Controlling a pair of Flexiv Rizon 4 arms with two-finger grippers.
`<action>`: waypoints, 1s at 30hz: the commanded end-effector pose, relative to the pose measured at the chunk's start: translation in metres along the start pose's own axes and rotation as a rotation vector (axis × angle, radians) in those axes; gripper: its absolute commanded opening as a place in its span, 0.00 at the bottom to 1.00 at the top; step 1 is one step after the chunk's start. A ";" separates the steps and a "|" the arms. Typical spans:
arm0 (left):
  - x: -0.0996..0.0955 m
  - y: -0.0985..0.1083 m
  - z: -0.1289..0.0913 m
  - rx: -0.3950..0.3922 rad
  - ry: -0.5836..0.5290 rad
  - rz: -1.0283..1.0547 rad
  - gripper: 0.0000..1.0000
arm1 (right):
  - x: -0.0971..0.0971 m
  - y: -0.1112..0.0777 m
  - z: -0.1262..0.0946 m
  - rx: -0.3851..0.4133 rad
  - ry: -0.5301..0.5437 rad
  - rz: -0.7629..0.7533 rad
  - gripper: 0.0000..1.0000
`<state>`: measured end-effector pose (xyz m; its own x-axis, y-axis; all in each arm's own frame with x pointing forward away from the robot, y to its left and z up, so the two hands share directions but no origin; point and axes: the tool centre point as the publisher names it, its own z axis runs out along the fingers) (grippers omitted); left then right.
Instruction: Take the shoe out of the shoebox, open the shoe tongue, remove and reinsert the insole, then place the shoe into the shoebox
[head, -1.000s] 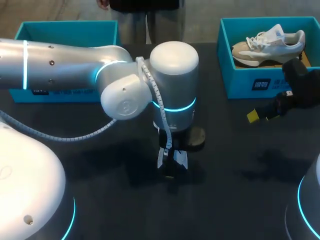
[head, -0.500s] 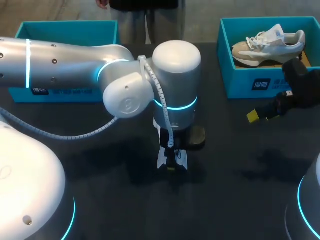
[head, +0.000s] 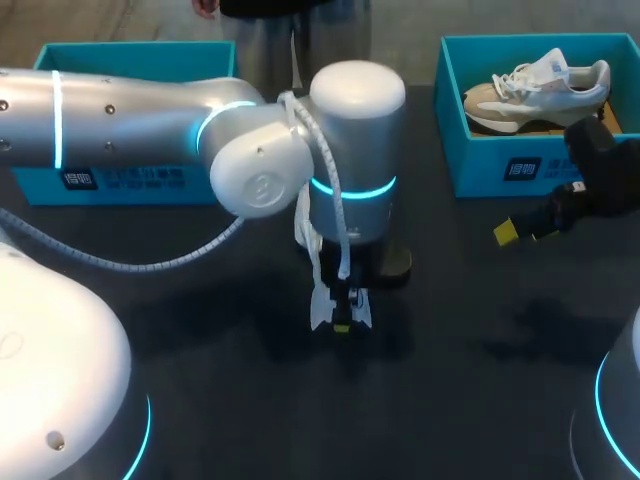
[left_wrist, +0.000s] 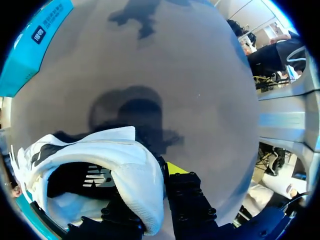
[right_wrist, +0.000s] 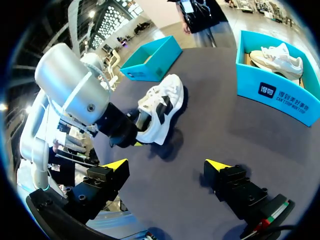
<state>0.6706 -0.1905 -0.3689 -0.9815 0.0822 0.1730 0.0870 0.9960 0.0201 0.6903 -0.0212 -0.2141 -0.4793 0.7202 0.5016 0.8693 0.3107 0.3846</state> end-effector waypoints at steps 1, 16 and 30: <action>0.001 0.008 -0.037 0.004 0.009 -0.006 0.00 | 0.000 0.000 0.001 0.001 -0.002 0.001 1.00; 0.010 0.020 -0.148 0.051 -0.023 0.013 0.00 | 0.000 0.000 0.001 0.001 -0.002 0.001 1.00; 0.024 0.019 -0.191 0.053 -0.056 0.083 0.00 | 0.000 0.000 0.001 0.001 -0.002 0.001 1.00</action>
<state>0.6851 -0.1791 -0.1870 -0.9783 0.1598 0.1315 0.1547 0.9868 -0.0487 0.6903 -0.0212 -0.2141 -0.4794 0.7202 0.5015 0.8692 0.3108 0.3846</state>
